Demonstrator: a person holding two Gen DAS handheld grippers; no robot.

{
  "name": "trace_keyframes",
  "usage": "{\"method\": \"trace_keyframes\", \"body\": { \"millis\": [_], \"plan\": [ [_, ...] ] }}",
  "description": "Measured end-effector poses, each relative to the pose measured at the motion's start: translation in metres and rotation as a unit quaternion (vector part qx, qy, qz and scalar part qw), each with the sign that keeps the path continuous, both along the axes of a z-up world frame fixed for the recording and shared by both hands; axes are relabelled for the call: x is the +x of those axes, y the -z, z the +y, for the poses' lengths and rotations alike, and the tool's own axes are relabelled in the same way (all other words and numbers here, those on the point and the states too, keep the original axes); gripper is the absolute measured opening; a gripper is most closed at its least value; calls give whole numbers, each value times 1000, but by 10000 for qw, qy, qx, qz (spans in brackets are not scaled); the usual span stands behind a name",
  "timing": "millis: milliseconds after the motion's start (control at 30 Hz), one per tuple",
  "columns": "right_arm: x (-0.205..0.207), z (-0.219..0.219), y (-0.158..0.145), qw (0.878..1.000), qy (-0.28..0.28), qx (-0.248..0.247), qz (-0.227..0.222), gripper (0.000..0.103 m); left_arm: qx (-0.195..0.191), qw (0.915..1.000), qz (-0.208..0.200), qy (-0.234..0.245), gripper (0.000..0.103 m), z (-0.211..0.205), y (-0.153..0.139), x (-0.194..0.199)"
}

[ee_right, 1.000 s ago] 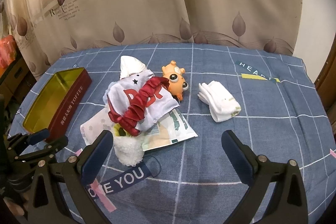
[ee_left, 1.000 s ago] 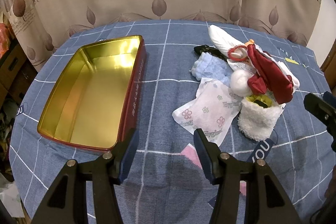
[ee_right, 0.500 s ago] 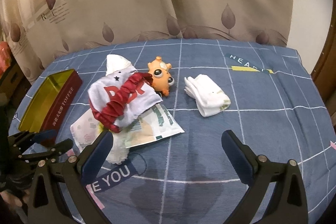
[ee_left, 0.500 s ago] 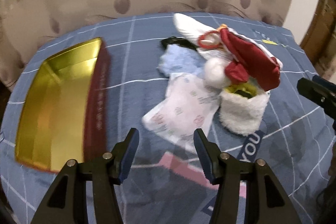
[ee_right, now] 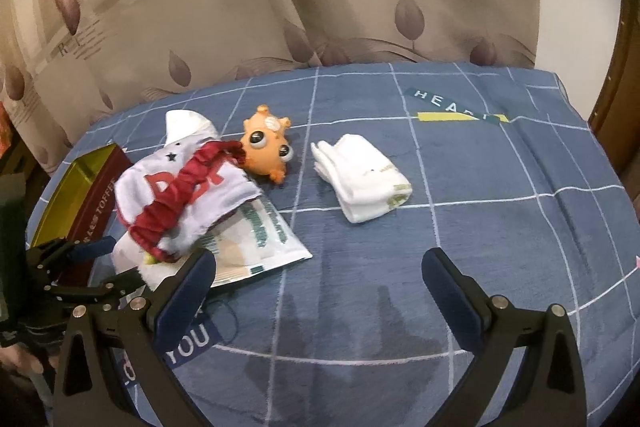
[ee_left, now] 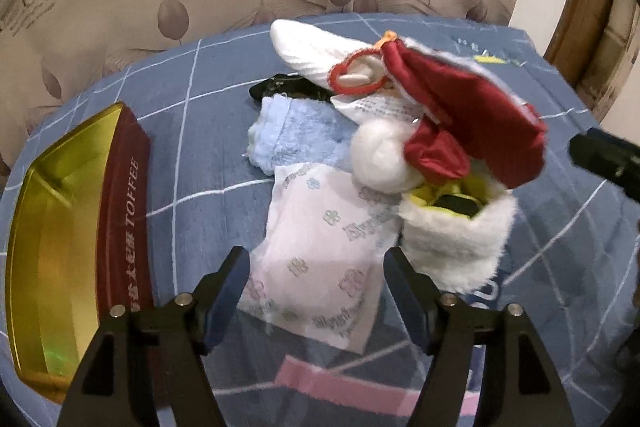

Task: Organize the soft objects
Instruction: 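Reach the left gripper to the white floral pad and grasp it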

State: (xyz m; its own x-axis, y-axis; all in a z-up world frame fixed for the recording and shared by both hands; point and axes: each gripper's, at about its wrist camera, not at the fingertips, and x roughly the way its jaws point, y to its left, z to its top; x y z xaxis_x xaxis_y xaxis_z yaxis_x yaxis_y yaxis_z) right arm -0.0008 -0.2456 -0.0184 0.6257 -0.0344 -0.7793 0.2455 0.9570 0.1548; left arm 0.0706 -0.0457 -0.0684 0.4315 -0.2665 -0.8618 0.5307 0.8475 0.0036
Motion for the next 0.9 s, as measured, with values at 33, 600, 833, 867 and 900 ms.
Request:
{"method": "trace_keyframes", "body": {
  "millis": [33, 600, 833, 867, 900],
  "plan": [
    [1, -2, 1, 10000, 17, 20, -2, 103, 65, 10000, -4, 4, 71, -1, 3, 3],
    [24, -26, 14, 9999, 18, -116, 56, 103, -194, 9998, 70, 58, 49, 1, 17, 10],
    [27, -30, 21, 9999, 26, -115, 107, 103, -389, 9988, 210, 196, 25, -1, 11, -1],
    [26, -30, 22, 9999, 24, -115, 108, 103, -453, 9984, 278, 178, 25, 0, 11, 0],
    [26, -30, 23, 9999, 14, -132, 110, 103, -510, 9980, 333, 156, 24, 2, 10, 0]
  ]
}}
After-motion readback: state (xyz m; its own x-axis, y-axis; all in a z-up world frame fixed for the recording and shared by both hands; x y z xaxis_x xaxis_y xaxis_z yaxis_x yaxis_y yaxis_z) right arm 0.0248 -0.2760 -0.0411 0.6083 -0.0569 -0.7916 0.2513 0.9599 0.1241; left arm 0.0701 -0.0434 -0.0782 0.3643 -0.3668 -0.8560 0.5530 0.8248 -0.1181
